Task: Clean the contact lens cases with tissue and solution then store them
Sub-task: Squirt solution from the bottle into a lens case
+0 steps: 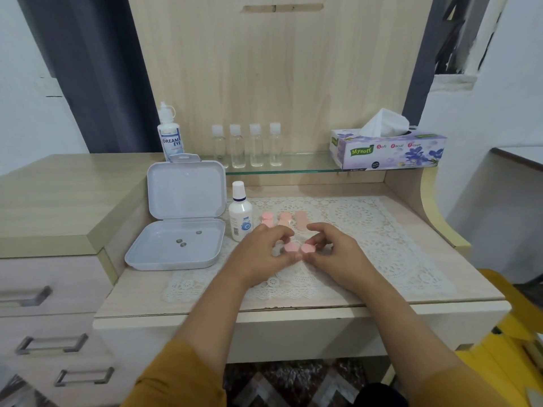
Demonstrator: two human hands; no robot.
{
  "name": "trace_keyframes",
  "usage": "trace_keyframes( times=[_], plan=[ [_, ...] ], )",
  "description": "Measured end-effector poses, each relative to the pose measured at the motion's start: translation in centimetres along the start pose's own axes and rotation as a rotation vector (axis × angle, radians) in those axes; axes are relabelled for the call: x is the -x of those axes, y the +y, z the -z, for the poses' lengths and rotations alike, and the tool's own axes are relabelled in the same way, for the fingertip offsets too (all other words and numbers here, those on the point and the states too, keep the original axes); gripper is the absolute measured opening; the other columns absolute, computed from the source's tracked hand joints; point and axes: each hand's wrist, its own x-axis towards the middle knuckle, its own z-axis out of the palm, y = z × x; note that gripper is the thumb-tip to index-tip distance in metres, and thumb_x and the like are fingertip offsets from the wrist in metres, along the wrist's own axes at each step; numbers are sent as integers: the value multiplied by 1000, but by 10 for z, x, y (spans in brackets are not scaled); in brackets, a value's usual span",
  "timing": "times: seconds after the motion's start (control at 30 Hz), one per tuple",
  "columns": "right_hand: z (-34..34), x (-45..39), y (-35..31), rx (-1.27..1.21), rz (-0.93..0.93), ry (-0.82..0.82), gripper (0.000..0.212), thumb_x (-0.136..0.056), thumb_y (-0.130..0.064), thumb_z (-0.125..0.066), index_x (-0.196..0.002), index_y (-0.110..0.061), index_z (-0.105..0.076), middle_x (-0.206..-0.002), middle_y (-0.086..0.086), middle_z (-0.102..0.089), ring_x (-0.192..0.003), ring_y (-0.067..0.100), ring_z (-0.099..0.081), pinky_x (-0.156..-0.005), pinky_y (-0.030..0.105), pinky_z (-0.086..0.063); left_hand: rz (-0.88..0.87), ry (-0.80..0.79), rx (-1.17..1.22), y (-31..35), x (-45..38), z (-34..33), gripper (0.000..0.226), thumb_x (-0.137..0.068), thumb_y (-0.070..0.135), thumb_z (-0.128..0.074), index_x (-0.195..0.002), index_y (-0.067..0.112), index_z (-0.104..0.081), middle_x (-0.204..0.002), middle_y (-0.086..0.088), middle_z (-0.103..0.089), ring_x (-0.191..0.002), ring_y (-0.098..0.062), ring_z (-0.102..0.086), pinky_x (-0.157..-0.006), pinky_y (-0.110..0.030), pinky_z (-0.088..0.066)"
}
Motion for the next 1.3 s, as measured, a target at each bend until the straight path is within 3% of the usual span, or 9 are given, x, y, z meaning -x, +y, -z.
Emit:
trace_keyframes(
  times=[0.13, 0.23, 0.33, 0.47, 0.67, 0.8, 1.0, 1.17, 1.3],
  plan=[
    [0, 0, 0, -15, -6, 5, 47, -83, -23, -73, -124, -36, -55, -98, -12, -65, -92, -3, -57, -73, 11, -42, -44, 10, -78, 1, -4, -1, 31, -84, 44, -66, -108, 25, -63, -102, 12, -55, -101, -8, -46, -90, -31, -43],
    [0, -1, 1, -12, -11, 7, 46, -83, -21, -74, -123, -33, -56, -98, -11, -65, -91, -3, -58, -72, 9, -42, -87, -33, -93, -2, -5, -1, 29, -91, 36, -60, -117, 25, -65, -105, 13, -56, -103, -8, -41, -94, -36, -41],
    [0, -1, 1, -12, -12, 9, 45, -82, -22, -74, -123, -34, -57, -98, -11, -65, -91, -3, -58, -71, 8, -41, -86, -41, -88, 0, -4, -1, 37, -90, 40, -60, -125, 27, -60, -112, 11, -56, -106, -9, -43, -94, -35, -41],
    [0, -1, 0, -13, -17, 7, 45, -82, -23, -74, -122, -35, -56, -98, -11, -65, -93, -2, -58, -73, 12, -42, -32, 5, -44, 1, -3, -1, 28, -85, 44, -65, -105, 26, -57, -100, 13, -53, -97, -8, -46, -83, -26, -42],
    [0, -1, 0, -22, -21, 6, 44, -82, -23, -75, -121, -35, -58, -97, -12, -65, -92, -2, -59, -74, 11, -42, -56, -22, -38, -1, -3, -1, 34, -87, 44, -62, -117, 27, -60, -110, 11, -54, -103, -5, -43, -90, -27, -39],
    [0, -1, -1, -18, -24, 4, 44, -82, -23, -75, -121, -34, -58, -97, -12, -65, -91, -2, -59, -73, 11, -42, -46, 3, -55, -1, -6, -3, 24, -84, 44, -65, -98, 25, -60, -99, 13, -53, -97, -6, -44, -85, -26, -40],
    [0, -2, -1, -14, -27, 5, 43, -82, -21, -75, -121, -32, -59, -97, -12, -66, -91, -2, -59, -73, 11, -42, -69, -21, -37, -3, -5, -2, 34, -86, 40, -66, -117, 26, -63, -104, 13, -50, -107, -8, -43, -94, -29, -39],
    [0, -1, -3, -17, -25, 2, 42, -83, -21, -75, -120, -31, -59, -97, -12, -66, -89, -3, -58, -70, 8, -42, -47, 10, -33, -2, -6, -3, 24, -83, 43, -68, -94, 24, -59, -98, 12, -53, -96, -9, -45, -85, -28, -41],
    [0, 0, -3, -39, -41, 0, 41, -83, -20, -75, -118, -32, -59, -97, -12, -65, -90, -2, -59, -72, 10, -42, -88, 2, -42, -4, -9, -3, 21, -87, 36, -65, -102, 21, -65, -102, 11, -52, -102, -8, -42, -92, -29, -37]
  ],
)
